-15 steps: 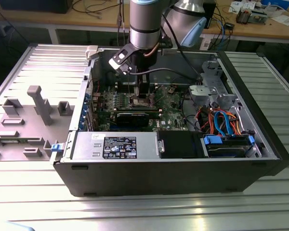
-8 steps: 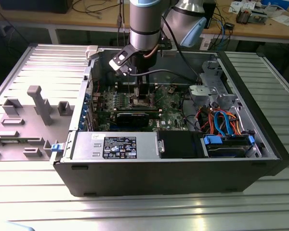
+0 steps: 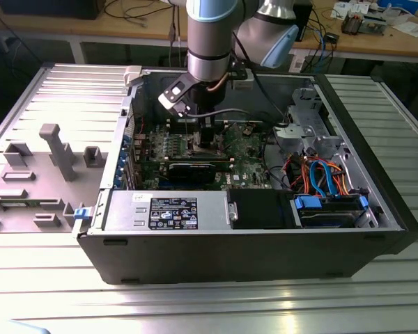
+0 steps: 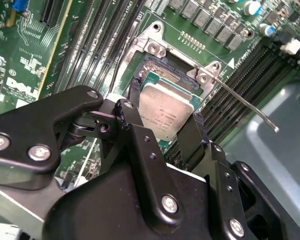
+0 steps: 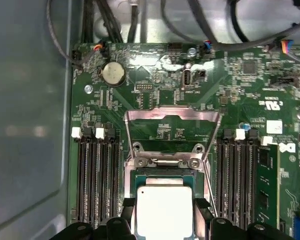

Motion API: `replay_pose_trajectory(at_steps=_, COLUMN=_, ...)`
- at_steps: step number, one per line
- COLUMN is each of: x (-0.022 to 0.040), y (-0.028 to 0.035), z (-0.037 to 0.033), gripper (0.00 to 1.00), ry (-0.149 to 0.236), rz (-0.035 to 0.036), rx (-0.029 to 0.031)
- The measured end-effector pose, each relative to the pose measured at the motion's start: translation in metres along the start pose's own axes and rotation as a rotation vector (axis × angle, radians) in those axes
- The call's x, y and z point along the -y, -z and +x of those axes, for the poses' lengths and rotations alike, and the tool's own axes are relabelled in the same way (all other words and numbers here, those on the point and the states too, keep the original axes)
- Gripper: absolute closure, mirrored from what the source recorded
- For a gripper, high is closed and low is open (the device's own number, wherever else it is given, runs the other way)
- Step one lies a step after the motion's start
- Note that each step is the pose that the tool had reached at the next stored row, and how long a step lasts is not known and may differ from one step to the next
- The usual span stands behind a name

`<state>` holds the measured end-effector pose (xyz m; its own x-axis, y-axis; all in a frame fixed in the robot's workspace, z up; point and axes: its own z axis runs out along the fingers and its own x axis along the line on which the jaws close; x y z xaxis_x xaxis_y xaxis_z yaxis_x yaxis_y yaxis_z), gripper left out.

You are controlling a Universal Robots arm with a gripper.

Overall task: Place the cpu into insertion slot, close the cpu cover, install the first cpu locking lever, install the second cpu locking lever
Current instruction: 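Place the cpu into insertion slot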

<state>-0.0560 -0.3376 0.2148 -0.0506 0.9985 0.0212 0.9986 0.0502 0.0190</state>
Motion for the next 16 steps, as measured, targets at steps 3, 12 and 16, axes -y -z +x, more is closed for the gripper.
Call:
replay_pose_trajectory(at_steps=3, x=0.0000, y=-0.0056, z=-0.0001, gripper=0.45, ry=0.008, rz=0.0003, rx=-0.0001)
replay_pose_trajectory(at_steps=12, x=0.0009, y=-0.0116, z=-0.0003, gripper=0.45, ry=-0.026, rz=-0.0006, rx=-0.0014)
replay_pose_trajectory(at_steps=16, x=0.0013, y=-0.0141, z=-0.0008, gripper=0.45, ry=-0.024, rz=-0.0007, rx=-0.0033)
